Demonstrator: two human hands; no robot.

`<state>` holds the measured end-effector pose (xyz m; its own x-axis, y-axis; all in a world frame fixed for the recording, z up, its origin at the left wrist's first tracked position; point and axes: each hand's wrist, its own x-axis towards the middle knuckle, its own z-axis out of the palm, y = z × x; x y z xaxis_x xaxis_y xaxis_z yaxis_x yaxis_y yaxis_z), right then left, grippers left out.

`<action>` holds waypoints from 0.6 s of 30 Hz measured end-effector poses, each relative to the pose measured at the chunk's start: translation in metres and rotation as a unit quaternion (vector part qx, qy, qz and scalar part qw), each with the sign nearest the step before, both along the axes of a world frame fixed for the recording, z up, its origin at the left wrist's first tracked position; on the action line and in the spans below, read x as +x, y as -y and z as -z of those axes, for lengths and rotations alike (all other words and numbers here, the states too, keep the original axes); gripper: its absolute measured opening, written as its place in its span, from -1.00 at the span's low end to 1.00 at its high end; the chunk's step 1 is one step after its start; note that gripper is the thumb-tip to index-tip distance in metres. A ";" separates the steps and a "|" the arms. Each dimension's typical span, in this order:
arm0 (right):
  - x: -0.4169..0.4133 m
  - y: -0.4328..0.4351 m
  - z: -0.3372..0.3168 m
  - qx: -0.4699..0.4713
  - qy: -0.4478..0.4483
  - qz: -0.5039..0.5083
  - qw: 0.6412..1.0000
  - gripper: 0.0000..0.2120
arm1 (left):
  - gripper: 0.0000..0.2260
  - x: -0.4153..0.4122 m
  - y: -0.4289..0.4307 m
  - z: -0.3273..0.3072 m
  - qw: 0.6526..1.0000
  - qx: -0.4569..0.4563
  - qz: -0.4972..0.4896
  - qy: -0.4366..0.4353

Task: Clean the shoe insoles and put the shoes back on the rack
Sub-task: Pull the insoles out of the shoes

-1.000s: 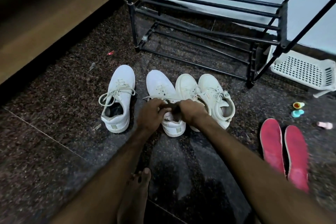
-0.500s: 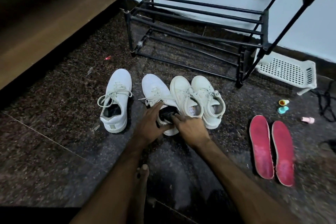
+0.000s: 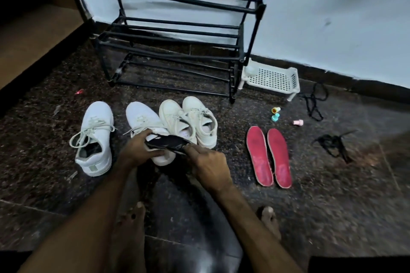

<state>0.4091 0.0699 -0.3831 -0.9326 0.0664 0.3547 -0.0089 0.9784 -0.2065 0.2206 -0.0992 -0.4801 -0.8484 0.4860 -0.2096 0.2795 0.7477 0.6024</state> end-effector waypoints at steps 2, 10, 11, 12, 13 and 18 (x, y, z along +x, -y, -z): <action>0.022 -0.018 -0.029 -0.088 -0.067 0.025 0.994 -0.63 | -0.17 -0.008 0.004 0.002 1.000 -0.015 -0.014 0.007; 0.079 -0.127 -0.037 -0.187 -0.257 0.206 0.926 -0.67 | -0.31 -0.029 -0.028 -0.028 0.984 -0.166 0.057 -0.042; 0.078 -0.130 -0.021 -0.184 -0.236 0.211 0.930 -0.66 | -0.36 -0.018 -0.045 -0.041 0.980 -0.186 0.035 -0.062; 0.078 -0.131 -0.001 -0.179 -0.206 0.223 0.936 -0.65 | -0.41 -0.003 -0.066 -0.055 0.973 -0.206 0.005 -0.100; 0.078 -0.130 0.021 -0.180 -0.165 0.237 0.940 -0.61 | -0.44 0.013 -0.088 -0.064 0.969 -0.199 -0.004 -0.144; 0.097 -0.108 0.114 -0.215 0.143 0.238 0.936 -0.47 | -0.62 0.089 -0.182 -0.030 0.994 -0.078 0.060 -0.040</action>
<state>0.5060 0.1784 -0.4969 -0.8133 0.5787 -0.0605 0.5236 0.6825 -0.5099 0.3100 0.0827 -0.4505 -0.8036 0.5513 -0.2241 0.4147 0.7889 0.4536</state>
